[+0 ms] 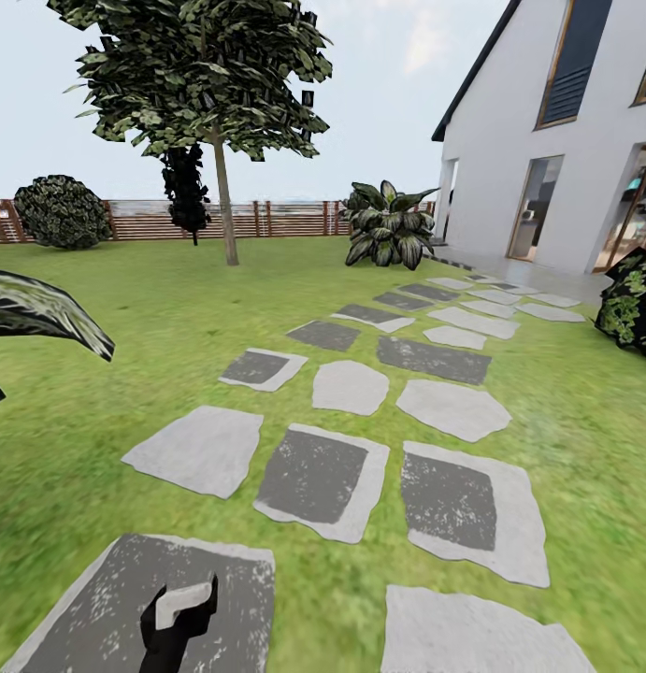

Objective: In the garden, pick up the pesticide atomizer on the floor and spray pesticide onto both trees until each tree trunk is fully covered.

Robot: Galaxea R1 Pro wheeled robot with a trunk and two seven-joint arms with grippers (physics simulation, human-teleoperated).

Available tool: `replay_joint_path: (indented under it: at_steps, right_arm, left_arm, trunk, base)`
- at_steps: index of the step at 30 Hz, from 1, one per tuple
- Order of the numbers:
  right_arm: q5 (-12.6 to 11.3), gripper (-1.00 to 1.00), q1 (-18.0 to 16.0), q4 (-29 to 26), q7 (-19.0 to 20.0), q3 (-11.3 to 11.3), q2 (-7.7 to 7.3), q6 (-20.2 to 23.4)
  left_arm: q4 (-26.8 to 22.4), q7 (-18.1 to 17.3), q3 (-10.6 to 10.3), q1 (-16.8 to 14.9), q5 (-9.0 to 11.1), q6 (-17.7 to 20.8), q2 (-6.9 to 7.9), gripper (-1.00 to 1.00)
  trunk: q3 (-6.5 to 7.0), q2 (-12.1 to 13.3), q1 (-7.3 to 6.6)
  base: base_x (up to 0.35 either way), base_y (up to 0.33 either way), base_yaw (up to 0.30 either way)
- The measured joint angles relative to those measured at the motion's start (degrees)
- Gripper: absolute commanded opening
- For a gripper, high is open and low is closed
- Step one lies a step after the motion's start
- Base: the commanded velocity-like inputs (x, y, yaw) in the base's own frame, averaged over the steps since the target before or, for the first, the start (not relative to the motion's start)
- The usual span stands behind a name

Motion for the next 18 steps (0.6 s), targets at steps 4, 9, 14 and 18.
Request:
replay_joint_path:
  at_steps: [4, 9, 14, 18]
  right_arm:
    - [0.0, 1.0, 0.0, 0.6, 0.1, 0.0, 1.8, -0.1]
    - [0.0, 1.0, 0.0, 0.7, 0.1, 0.1, 2.99, -0.2]
    - [0.0, 1.0, 0.0, 0.8, 0.1, 0.1, 4.37, -0.1]
    - [0.0, 1.0, 0.0, 0.8, 0.1, 0.1, 5.49, -0.1]
  left_arm:
    - [2.2, 0.0, 0.0, 0.0, -1.9, -0.2, 0.07, 1.0]
    - [3.8, -0.2, 0.0, 0.0, -5.2, -0.9, 0.15, 1.0]
    - [4.4, -0.2, 0.0, 0.0, -6.4, -3.5, 0.19, 1.0]
    - [4.6, -0.2, 0.0, 0.0, -6.8, -4.3, 0.2, 1.0]
  trunk:
    - [0.0, 0.0, 0.01]
    - [0.0, 0.0, 0.02]
    - [0.0, 0.0, 0.02]
    - [0.0, 0.0, 0.01]
  base:
    - [-0.137, 0.005, 0.0]
    - [-0.209, 0.001, 0.0]
    - [-0.187, 0.0, 0.0]
    - [-0.162, 0.0, 0.0]
